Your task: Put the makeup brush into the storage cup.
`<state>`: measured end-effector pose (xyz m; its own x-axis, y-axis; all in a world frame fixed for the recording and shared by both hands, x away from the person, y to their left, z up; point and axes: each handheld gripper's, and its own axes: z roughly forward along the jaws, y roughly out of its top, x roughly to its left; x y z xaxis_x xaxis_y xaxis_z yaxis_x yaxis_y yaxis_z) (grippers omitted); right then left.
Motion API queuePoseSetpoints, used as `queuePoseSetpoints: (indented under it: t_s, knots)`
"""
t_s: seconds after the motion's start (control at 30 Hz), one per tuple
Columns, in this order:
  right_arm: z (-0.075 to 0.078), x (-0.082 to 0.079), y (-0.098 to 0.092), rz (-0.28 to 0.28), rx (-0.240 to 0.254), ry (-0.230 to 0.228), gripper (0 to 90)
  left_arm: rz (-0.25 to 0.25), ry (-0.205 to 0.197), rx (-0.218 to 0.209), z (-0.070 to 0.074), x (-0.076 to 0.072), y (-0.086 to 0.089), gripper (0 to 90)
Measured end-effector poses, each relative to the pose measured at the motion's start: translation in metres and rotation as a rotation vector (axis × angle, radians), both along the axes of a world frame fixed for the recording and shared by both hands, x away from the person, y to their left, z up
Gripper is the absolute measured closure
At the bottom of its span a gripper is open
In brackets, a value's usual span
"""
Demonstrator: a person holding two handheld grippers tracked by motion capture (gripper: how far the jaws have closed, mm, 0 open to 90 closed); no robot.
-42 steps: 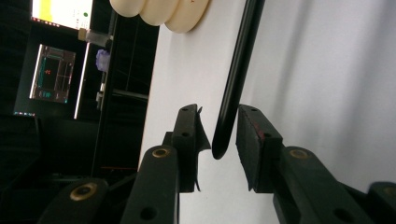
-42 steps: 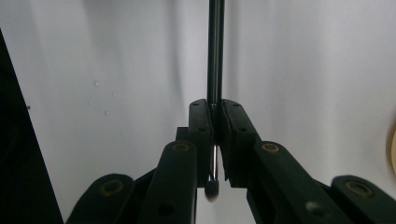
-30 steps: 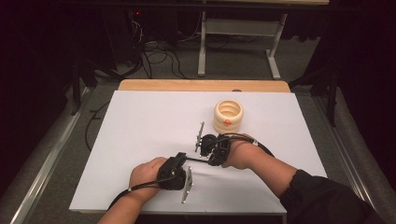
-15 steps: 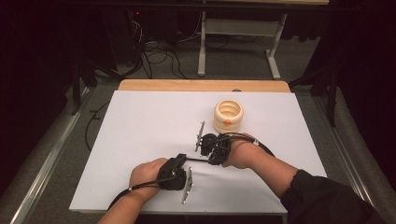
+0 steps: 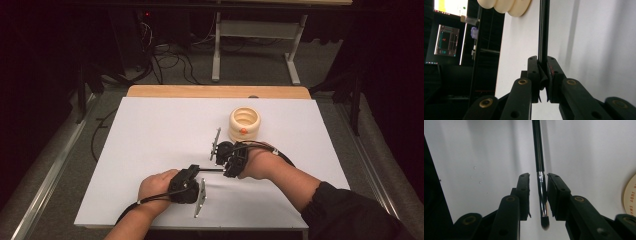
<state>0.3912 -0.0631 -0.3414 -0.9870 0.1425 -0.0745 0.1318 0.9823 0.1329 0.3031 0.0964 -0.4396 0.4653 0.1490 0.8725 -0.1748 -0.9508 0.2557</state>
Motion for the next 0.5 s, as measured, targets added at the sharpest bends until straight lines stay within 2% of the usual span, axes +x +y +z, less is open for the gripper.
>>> queuePoseSetpoints:
  t_s: [0.23, 0.33, 0.5]
  knots:
    - [0.0, 0.0013, -0.0019, -0.015, -0.003, 0.007, 63.3, 0.004, 0.007, -0.012, 0.0011, 0.0009, 0.001, 83.6]
    - [0.0003, 0.0009, -0.0023, -0.022, -0.005, 0.009, 55.9, 0.004, 0.008, -0.012, 0.0012, 0.0009, 0.0011, 83.6]
    - [0.0019, -0.0007, -0.0031, -0.021, -0.009, -0.016, 45.3, 0.006, 0.006, -0.011, 0.0019, 0.0009, 0.0015, 83.6]
